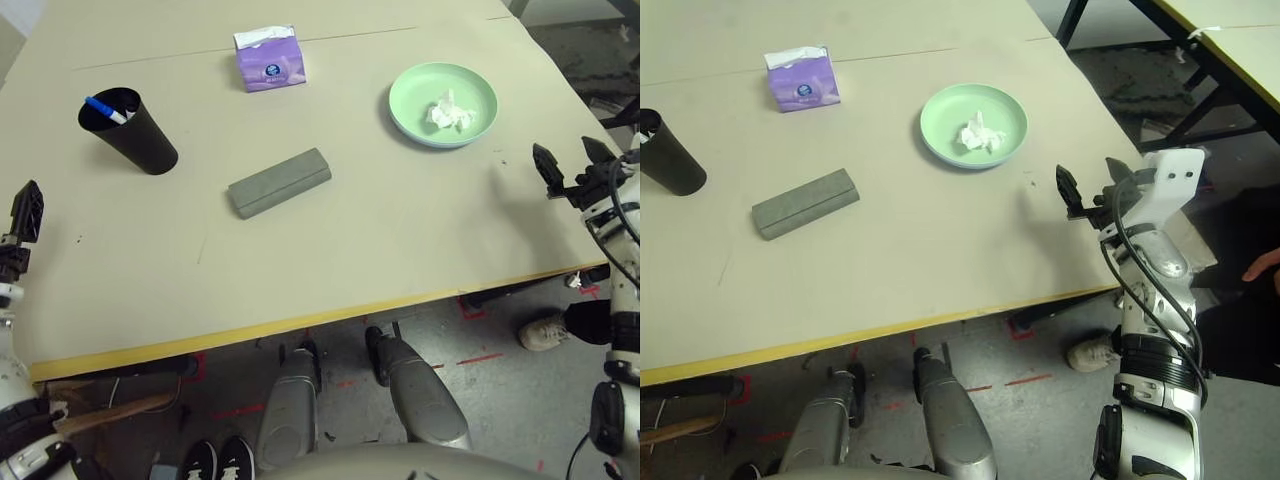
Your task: Organize and tidy the items on the table.
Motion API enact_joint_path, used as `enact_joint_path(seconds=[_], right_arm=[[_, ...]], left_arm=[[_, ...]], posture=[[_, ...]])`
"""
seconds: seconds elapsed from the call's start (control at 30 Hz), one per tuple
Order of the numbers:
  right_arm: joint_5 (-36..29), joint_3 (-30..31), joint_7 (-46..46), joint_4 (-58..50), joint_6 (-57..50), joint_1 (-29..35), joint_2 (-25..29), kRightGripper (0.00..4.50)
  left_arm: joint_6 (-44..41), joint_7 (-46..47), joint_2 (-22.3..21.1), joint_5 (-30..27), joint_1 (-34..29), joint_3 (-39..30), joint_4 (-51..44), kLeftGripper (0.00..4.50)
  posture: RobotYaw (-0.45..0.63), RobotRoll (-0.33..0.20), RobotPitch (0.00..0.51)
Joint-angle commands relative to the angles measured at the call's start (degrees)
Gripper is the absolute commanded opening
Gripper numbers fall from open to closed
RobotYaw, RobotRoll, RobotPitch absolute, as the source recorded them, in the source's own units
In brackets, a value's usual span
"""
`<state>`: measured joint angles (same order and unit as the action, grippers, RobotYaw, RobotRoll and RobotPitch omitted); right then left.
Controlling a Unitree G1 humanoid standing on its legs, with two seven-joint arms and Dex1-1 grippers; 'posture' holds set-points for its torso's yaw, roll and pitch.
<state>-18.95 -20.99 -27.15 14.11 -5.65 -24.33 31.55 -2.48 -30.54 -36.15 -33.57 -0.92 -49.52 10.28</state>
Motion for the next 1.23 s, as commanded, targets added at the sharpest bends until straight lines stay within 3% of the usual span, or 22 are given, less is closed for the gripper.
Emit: enact_joint_path(seconds=[0.03, 0.53, 0.7, 1.03, 1.23], right_arm=[[0.7, 0.7, 0.0, 0.2, 0.3, 0.5, 0.2, 4.50], [1.0, 0.7, 1.4, -10.3, -2.4, 5.8, 0.0, 4.50], [-2.3, 1.8, -0.8, -15.6, -4.0, 8.2, -2.2, 4.50], [-4.8, 4.4, -3.0, -17.1, -5.1, 9.7, -6.1, 4.50], [-5.6, 4.3, -3.6, -17.3, -5.3, 10.3, -6.3, 4.50]], left_arm=[[1.0, 0.2, -1.4, 3.4, -1.8, 2.2, -0.2, 4.46], [-1.5, 0.0, -4.8, 3.3, 1.5, 4.4, 0.9, 4.46], [-2.4, 0.4, -5.6, 2.7, 1.8, 3.7, 0.2, 4.46], [-4.3, 0.4, -7.4, 0.9, -4.8, -2.9, -3.9, 4.46], [-4.5, 1.1, -6.0, 0.2, -7.8, -4.9, -7.1, 4.46]], posture=[[-0.17, 0.000, 0.315], [-0.20, 0.000, 0.328], [-0.16, 0.000, 0.339], [-0.05, 0.000, 0.377], [-0.04, 0.000, 0.370]])
